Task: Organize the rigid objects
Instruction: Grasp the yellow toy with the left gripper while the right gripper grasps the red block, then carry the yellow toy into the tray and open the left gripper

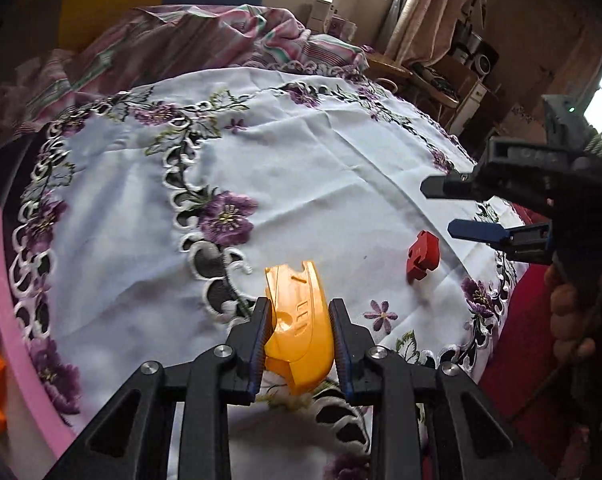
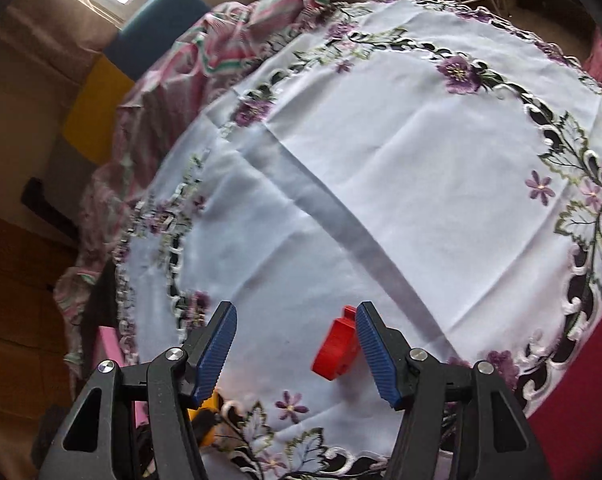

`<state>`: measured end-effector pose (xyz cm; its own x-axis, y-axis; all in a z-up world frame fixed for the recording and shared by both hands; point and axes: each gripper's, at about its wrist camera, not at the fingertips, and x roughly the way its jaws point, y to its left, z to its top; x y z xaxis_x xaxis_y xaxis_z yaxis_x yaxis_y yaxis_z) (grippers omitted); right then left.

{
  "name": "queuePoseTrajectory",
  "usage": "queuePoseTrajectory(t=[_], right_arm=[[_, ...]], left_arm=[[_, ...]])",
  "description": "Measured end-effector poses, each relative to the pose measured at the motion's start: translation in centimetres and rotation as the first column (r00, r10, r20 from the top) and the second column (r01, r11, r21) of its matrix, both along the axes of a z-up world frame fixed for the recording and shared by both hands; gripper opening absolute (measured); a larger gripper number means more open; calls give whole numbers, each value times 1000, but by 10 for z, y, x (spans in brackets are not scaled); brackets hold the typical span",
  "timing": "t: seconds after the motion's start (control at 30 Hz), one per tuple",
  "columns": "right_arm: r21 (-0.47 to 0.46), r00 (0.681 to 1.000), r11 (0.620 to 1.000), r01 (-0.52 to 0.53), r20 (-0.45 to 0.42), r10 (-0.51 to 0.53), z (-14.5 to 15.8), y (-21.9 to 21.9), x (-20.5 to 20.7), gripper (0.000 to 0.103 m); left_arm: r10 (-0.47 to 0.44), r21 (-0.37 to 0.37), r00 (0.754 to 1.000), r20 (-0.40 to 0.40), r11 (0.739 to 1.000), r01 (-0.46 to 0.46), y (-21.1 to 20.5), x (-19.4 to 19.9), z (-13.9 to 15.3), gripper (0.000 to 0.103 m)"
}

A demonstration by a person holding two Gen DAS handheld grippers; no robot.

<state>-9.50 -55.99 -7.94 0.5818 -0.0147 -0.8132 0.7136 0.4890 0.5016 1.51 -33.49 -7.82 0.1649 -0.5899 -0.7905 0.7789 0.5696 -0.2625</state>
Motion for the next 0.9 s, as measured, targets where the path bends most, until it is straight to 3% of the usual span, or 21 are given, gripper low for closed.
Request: queuePoseTrajectory(t=[0.23,0.4,0.5,0.57,0.6,0.77,0.9], right_arm=[[-23,991,1000,-7,-135,4,-7,2,8,62],[-35,966,998,-44,-255,34,-16,3,20,59],[-20,945,998,-54,-323,45,-26,4,28,43],[-3,925,995,-97,-369,89,-33,6,36,14],[-1,916,993,-121,-385,112,-36,8,40,14],[-73,908,971,-228,-377,184,-29,26,57,14],[-147,900,920,-364,-310,307,-23,57,82,14]], left_arm=[[43,-33,999,20,999,-42,30,3,12,29],[60,-58,998,30,997,-58,47,4,20,29],[73,-78,997,27,994,-71,56,4,25,29],[85,-90,996,25,993,-82,64,4,29,29],[89,-93,996,27,992,-86,67,4,30,29],[139,-91,989,46,987,-135,91,4,35,29],[220,-88,974,57,973,-214,119,12,41,29]])
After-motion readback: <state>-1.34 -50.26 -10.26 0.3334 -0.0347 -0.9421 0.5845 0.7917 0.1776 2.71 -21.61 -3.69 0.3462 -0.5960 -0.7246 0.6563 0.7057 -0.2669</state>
